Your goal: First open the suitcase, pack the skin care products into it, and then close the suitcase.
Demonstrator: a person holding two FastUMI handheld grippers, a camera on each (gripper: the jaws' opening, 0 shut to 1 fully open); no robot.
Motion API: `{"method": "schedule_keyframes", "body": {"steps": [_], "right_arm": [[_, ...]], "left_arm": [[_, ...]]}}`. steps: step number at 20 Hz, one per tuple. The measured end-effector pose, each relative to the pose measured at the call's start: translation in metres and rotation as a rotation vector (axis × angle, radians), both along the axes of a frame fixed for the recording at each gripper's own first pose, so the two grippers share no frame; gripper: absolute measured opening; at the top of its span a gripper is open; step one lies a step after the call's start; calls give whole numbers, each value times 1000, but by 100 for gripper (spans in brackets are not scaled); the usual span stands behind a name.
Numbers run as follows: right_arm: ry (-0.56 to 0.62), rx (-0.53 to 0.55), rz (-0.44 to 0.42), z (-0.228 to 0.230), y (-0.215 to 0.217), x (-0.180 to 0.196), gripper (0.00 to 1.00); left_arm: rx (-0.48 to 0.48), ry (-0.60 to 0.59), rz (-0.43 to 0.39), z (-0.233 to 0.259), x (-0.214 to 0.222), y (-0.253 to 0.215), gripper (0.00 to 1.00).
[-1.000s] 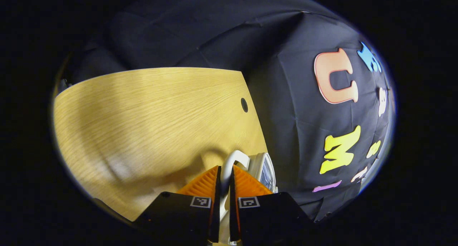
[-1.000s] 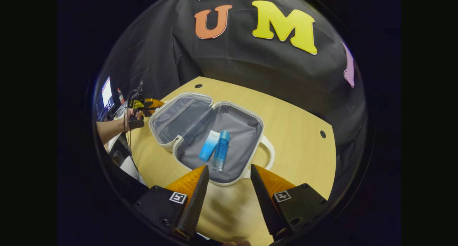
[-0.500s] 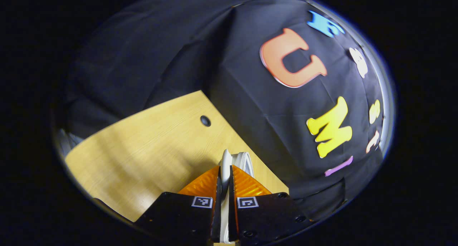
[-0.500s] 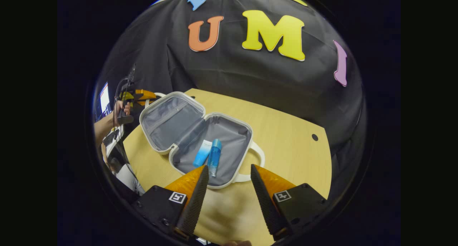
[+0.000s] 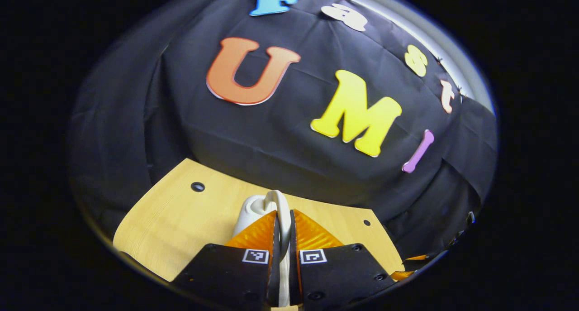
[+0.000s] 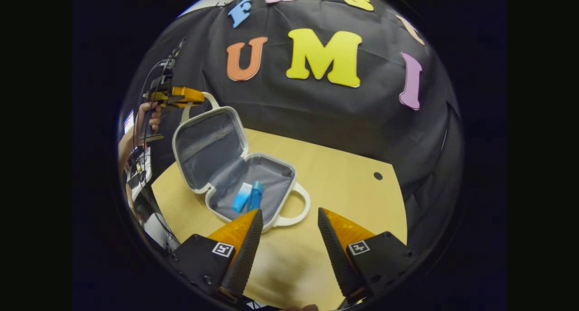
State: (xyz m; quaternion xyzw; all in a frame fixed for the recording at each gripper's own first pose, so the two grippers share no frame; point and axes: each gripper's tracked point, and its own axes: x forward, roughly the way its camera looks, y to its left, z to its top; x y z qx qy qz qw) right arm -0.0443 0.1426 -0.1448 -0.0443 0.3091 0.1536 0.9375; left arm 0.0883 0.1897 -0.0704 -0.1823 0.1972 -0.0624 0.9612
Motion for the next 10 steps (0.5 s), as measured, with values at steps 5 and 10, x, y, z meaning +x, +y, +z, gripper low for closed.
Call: {"method": "schedule_keyframes", "body": {"steps": [5, 10], "right_arm": [[3, -5, -101, -3, -49, -14, 73], [-5, -27, -195, 2, -102, -24, 73]], "left_arm": [[51, -13, -41, 0, -7, -72, 11], [148, -17, -103, -22, -12, -158, 11]]}}
